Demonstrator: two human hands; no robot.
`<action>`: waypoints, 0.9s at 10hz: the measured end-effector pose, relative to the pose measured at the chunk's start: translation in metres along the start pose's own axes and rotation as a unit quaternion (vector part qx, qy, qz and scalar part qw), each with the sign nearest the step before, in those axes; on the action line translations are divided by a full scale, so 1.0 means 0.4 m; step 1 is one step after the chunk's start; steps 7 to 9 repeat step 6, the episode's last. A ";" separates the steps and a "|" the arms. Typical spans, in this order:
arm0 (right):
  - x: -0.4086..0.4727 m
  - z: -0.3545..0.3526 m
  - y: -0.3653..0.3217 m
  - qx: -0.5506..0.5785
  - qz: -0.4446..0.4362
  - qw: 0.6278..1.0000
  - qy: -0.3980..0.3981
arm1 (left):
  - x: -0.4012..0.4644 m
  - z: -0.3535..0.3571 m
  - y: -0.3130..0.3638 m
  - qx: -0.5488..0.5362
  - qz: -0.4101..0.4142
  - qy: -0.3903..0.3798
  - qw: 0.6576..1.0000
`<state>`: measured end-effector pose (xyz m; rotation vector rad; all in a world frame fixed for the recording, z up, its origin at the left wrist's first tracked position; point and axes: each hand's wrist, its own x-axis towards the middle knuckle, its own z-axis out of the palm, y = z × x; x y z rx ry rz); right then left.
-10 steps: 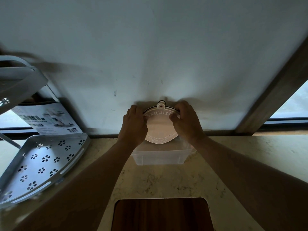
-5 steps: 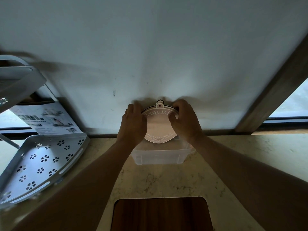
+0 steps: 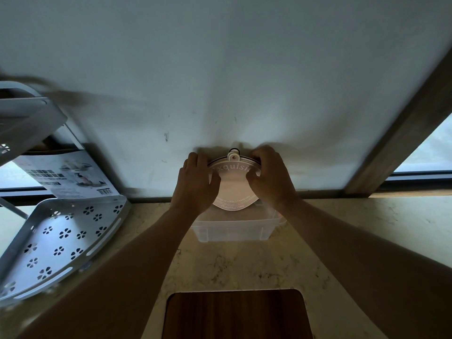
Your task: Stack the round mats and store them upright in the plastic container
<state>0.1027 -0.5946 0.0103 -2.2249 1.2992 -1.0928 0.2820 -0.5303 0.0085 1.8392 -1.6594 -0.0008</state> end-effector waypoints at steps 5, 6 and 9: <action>0.012 -0.016 -0.019 0.075 0.045 0.996 0.018 | 0.008 -0.038 0.006 -0.111 -0.111 -0.034 0.987; 0.024 -0.034 -0.026 0.073 0.078 0.994 -0.012 | 0.011 -0.063 0.012 -0.097 -0.119 -0.047 0.987; 0.024 -0.034 -0.026 0.073 0.078 0.994 -0.012 | 0.011 -0.063 0.012 -0.097 -0.119 -0.047 0.987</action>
